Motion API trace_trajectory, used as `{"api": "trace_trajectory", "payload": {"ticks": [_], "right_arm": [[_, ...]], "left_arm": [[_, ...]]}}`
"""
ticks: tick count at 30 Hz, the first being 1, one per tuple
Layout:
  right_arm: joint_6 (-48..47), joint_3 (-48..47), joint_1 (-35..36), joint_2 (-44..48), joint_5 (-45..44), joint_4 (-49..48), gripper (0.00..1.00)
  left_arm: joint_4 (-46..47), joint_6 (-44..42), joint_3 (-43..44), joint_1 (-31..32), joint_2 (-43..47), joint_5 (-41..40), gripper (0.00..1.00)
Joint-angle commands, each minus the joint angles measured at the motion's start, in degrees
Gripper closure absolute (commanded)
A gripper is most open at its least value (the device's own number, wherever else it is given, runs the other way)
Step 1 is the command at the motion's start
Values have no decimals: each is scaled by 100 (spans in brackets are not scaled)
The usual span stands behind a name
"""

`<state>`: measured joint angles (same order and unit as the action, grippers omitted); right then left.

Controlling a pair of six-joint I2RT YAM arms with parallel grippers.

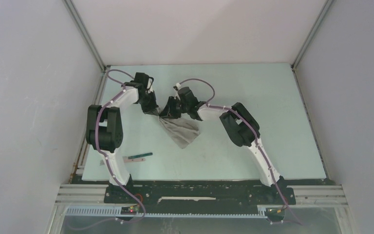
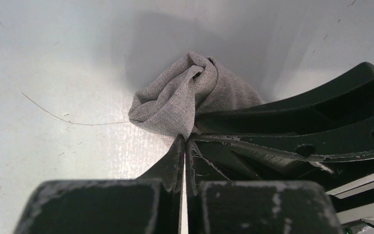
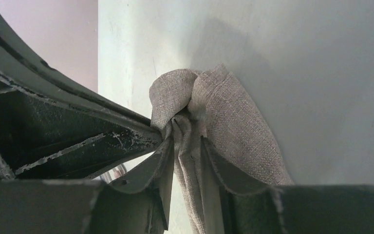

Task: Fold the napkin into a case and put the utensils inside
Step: Stuff the top corner of the smaller-rectangle-folded napkin at the center of the board.

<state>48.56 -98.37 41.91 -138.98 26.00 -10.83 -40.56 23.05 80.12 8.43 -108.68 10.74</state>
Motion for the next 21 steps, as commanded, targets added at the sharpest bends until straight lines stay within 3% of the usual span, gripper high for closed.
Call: {"api": "trace_trajectory", "payload": {"ticks": [1, 4, 7, 15, 18, 21], "right_arm": [[-209, 93, 28, 379, 170, 25, 70], [-70, -67, 48, 203, 279, 15, 88], [43, -354, 131, -59, 353, 18, 95], [228, -1803, 320, -1027, 309, 536, 93], [63, -1560, 280, -746, 257, 692, 88], [-376, -1162, 165, -189, 205, 1012, 77]], "left_arm": [[-9, -15, -91, -25, 325, 25, 100], [-45, -33, -95, -24, 363, 28, 100], [-41, -33, -77, -25, 353, 138, 100], [-21, 1, -69, -25, 275, 382, 100], [-13, 0, -73, -25, 324, 349, 100], [-9, -27, -45, -48, 425, 258, 100]]}}
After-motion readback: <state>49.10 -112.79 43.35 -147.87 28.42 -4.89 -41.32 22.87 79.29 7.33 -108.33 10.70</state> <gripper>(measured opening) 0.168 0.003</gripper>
